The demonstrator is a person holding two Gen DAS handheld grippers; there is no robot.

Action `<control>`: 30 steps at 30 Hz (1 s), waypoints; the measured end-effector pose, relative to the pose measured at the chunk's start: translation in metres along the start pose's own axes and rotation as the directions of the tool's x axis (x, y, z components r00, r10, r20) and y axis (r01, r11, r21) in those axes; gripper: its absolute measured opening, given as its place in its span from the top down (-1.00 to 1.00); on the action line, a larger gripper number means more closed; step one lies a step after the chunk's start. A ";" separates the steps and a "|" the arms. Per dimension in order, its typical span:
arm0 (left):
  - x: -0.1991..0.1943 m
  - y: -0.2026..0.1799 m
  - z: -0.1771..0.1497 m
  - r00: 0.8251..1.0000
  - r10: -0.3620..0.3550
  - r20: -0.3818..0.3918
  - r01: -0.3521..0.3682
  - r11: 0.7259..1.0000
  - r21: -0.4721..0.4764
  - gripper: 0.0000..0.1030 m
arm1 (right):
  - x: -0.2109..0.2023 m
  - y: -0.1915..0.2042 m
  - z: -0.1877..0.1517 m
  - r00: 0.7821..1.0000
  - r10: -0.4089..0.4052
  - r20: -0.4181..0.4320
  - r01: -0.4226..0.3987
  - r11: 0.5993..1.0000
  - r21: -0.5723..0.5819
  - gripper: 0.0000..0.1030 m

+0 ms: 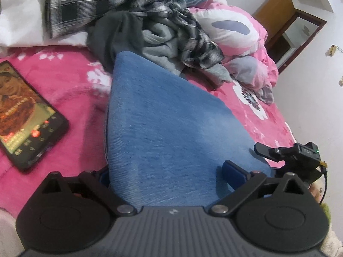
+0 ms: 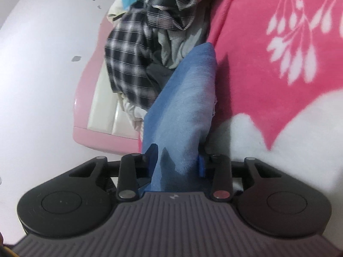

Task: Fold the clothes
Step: 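Grasp and lift the jeans edge with the right gripper while the left gripper grips the other edge, then fold the lifted jeans half over onto the other half with the right gripper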

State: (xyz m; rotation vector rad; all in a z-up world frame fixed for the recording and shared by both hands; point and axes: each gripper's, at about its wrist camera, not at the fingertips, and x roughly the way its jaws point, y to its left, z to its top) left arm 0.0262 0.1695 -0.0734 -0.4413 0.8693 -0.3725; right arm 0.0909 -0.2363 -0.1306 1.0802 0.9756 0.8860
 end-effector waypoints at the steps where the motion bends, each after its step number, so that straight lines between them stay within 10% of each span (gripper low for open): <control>1: 0.001 -0.005 -0.001 1.000 -0.010 -0.003 0.010 1.000 0.004 -0.92 | -0.003 0.001 0.001 1.000 0.004 0.006 -0.004 1.000 -0.004 0.32; 13: 0.062 -0.106 -0.028 0.971 -0.205 -0.126 0.221 0.967 0.125 -0.92 | -0.127 0.003 0.002 0.981 -0.073 0.182 0.087 0.994 -0.073 0.31; 22: 0.074 -0.126 -0.045 0.956 -0.258 -0.137 0.279 0.946 0.167 -0.87 | -0.199 -0.036 -0.023 0.923 -0.209 0.323 0.185 0.977 0.106 0.18; 27: 0.065 -0.107 -0.038 0.956 -0.270 -0.115 0.282 0.954 0.104 -0.85 | -0.206 0.019 -0.030 0.799 -0.311 0.514 0.394 0.917 -0.058 0.19; 30: 0.059 -0.096 -0.034 0.955 -0.277 -0.102 0.284 0.956 0.066 -0.85 | -0.181 0.051 -0.037 0.827 -0.259 0.499 0.413 0.882 -0.228 0.19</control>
